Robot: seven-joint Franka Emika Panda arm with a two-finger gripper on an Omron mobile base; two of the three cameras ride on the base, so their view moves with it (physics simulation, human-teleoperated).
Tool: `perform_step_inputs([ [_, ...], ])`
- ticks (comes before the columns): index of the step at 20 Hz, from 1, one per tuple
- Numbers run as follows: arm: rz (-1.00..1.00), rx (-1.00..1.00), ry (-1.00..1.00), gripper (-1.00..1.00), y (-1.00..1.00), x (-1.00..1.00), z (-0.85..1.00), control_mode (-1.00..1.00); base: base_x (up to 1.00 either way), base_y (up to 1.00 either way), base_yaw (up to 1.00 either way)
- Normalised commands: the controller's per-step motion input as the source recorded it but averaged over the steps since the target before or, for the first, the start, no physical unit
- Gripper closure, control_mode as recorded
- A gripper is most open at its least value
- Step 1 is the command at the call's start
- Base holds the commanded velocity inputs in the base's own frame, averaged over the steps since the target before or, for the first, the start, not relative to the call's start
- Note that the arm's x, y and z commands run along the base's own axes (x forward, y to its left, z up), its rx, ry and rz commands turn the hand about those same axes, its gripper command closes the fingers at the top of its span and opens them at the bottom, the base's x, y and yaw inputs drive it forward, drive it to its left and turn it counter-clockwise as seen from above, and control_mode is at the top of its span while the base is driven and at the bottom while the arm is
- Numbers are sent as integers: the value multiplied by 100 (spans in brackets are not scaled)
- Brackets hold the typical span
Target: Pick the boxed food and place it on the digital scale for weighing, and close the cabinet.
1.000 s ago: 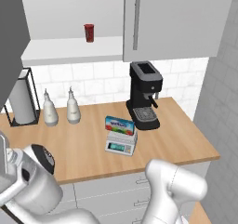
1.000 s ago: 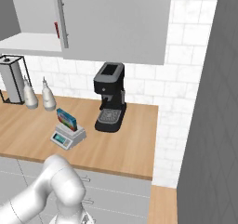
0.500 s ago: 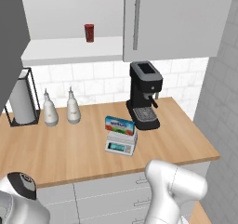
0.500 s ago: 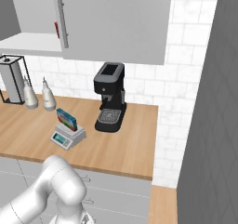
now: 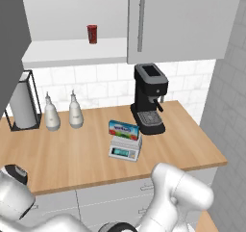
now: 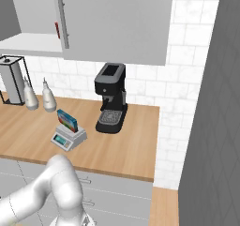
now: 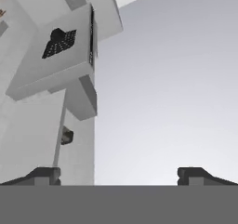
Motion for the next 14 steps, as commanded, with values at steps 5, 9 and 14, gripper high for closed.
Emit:
perform_step_inputs([
  [5, -15, 0, 25, -100, 91, 100, -51, -100, 0, 0, 0],
  [9, -8, 5, 11, -100, 12, 77, -1, -100, 0, 0, 0],
  [14, -6, 30, 0, -100, -47, 7, 0, -100, 0, 0, 0],
])
